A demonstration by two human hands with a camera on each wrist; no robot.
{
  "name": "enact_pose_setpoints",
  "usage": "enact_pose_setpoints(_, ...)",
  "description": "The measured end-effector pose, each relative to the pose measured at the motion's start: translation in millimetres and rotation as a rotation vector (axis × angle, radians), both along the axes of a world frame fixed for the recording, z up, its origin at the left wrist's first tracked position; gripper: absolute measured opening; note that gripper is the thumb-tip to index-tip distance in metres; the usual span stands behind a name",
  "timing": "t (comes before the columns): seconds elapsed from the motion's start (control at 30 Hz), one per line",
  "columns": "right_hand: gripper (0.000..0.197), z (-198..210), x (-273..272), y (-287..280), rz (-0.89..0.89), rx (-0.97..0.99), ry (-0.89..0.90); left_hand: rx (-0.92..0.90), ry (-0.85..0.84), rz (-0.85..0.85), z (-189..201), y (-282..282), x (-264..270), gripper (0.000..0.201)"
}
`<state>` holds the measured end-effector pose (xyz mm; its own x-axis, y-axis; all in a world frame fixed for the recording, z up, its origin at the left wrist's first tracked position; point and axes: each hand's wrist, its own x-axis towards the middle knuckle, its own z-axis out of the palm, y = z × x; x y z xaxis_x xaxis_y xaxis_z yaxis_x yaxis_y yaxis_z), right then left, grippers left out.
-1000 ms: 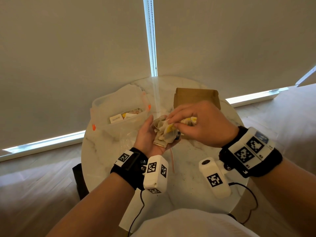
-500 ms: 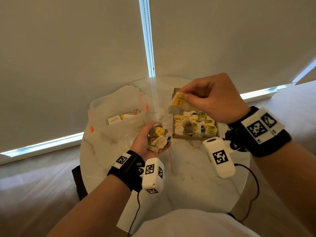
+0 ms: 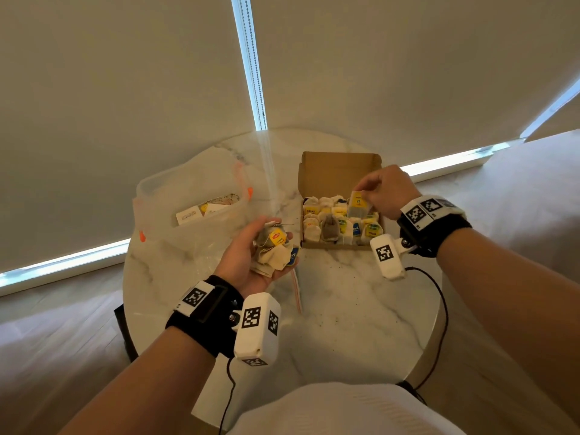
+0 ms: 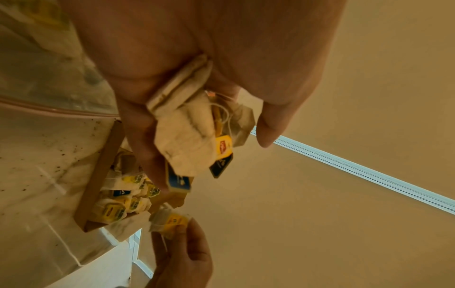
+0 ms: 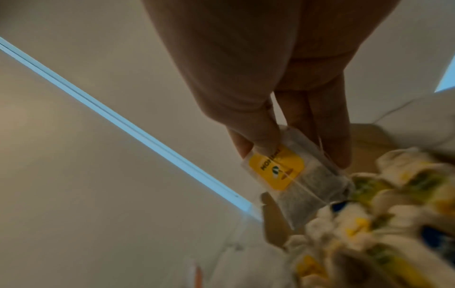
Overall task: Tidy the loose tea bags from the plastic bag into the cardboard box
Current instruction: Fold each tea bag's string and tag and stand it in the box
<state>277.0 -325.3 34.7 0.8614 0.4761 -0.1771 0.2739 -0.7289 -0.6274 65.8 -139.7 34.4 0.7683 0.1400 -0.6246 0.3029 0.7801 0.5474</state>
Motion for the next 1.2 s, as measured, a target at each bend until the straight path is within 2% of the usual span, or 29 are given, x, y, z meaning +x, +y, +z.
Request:
enact_pose_setpoints(0.27, 0.014, -70, 17, -4, 0.012, -0.235, 0.073, 0.023, 0.028, 0.017, -5, -1, 10, 0.044)
enact_pose_setpoints(0.43, 0.022, -99, 21, 3, 0.202, -0.437, 0.064, 0.033, 0.035, 0.028, -7, -1, 16, 0.036)
enact_pose_setpoints(0.57, 0.022, -104, 25, -2, 0.203, -0.51, -0.086, 0.046, 0.037, 0.031, -9, -1, 18, 0.037)
enact_pose_setpoints(0.7, 0.009, -107, 23, -9, 0.11, -0.418, -0.146, 0.046, 0.041, 0.015, -10, -1, 21, 0.047)
enact_pose_setpoints(0.8, 0.008, -115, 13, -14, 0.227, -0.488, -0.132, 0.029, 0.051, 0.043, -10, 0, 23, 0.042)
enact_pose_setpoints(0.9, 0.015, -120, 6, -16, 0.297, -0.593, -0.119, -0.012, 0.039, 0.048, -6, -1, 24, 0.048)
enact_pose_setpoints(1.0, 0.019, -110, -2, -11, 0.283, -0.498, -0.138, -0.037, 0.011, 0.062, -1, 0, 22, 0.054)
enact_pose_setpoints(1.1, 0.016, -80, -20, 2, 0.239, -0.164, -0.162, -0.053, -0.019, 0.092, 2, 0, 17, 0.053)
enact_pose_setpoints(1.2, 0.009, -31, -49, 19, 0.303, 0.156, -0.221, -0.056, -0.041, 0.12, 4, 0, 13, 0.051)
